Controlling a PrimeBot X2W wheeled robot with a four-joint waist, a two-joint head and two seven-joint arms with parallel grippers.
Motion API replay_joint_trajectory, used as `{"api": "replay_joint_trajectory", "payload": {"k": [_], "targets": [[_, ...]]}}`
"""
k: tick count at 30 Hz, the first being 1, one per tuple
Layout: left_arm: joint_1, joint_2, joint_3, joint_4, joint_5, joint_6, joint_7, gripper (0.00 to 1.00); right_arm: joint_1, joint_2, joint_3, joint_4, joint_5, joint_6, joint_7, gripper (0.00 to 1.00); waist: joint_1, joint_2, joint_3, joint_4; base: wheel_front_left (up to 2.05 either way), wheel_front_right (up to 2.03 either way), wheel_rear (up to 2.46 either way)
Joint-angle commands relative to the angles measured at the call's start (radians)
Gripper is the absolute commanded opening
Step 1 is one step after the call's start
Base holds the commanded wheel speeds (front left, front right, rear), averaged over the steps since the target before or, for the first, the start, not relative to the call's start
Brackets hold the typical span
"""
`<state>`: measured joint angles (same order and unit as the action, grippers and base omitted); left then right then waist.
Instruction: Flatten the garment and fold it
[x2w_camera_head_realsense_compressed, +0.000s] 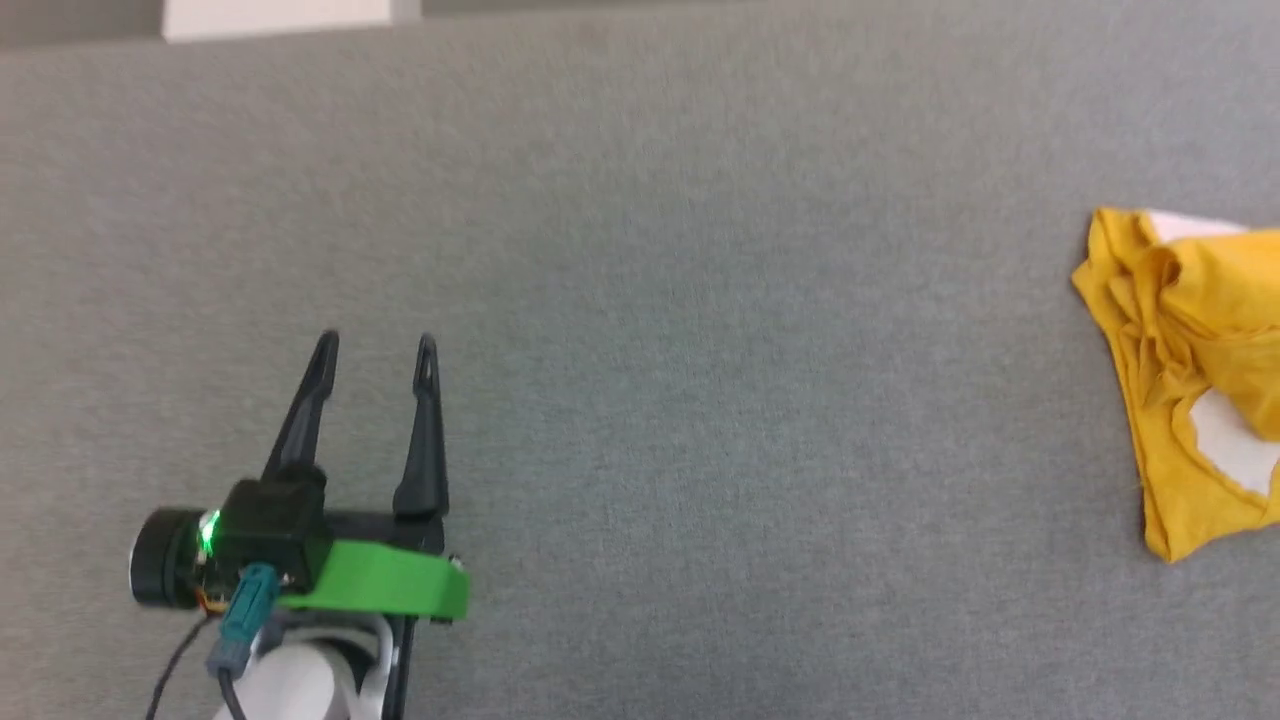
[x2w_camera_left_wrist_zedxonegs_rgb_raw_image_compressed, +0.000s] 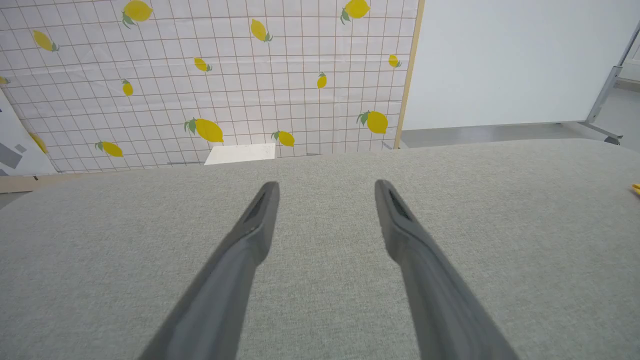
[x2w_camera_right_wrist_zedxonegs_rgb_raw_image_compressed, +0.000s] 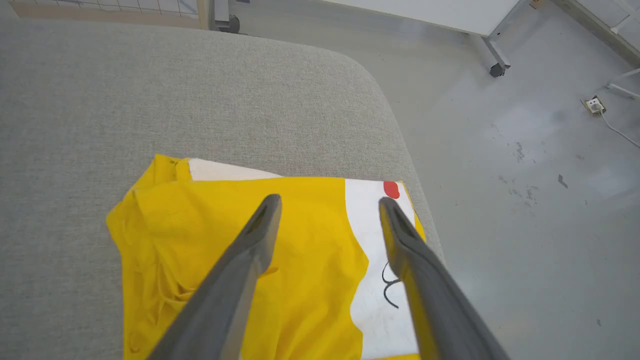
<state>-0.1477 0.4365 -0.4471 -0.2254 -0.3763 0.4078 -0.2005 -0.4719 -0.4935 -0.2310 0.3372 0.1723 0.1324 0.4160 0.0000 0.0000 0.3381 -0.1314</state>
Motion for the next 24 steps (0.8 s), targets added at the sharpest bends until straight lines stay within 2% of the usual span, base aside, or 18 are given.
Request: {"api": "replay_joint_trajectory", "payload": {"k": [1,8,13,17,24], "targets": [[0.028,-0.001,0.009,0.005,-0.018,0.005,-0.009,1.0,0.042,0.032,-0.004,-0.041,0.012,-0.002,0.001,1.0,0.0,0.0,-0.159,0.05,0.0,0.0,0.0],[0.112,0.009,0.013,0.017,-0.048,0.007,-0.017,1.0,0.218,0.178,-0.003,-0.256,0.021,-0.002,-0.016,1.0,0.0,0.0,-0.266,0.093,0.0,0.0,0.0],[0.145,0.008,0.01,0.023,-0.052,0.001,-0.032,1.0,0.337,0.278,-0.001,-0.396,-0.003,-0.002,-0.097,1.0,0.0,0.0,-0.312,0.125,0.0,0.0,0.0],[0.164,0.0,0.013,0.032,-0.058,-0.003,-0.042,1.0,0.422,0.353,0.005,-0.461,-0.04,-0.002,-0.158,1.0,0.0,0.0,-0.336,0.139,0.0,0.0,0.0],[0.193,-0.027,0.026,0.048,-0.071,-0.018,-0.056,1.0,0.518,0.42,0.033,-0.497,-0.107,-0.002,-0.292,1.0,0.0,0.0,-0.354,0.144,0.0,0.0,0.0]]}}
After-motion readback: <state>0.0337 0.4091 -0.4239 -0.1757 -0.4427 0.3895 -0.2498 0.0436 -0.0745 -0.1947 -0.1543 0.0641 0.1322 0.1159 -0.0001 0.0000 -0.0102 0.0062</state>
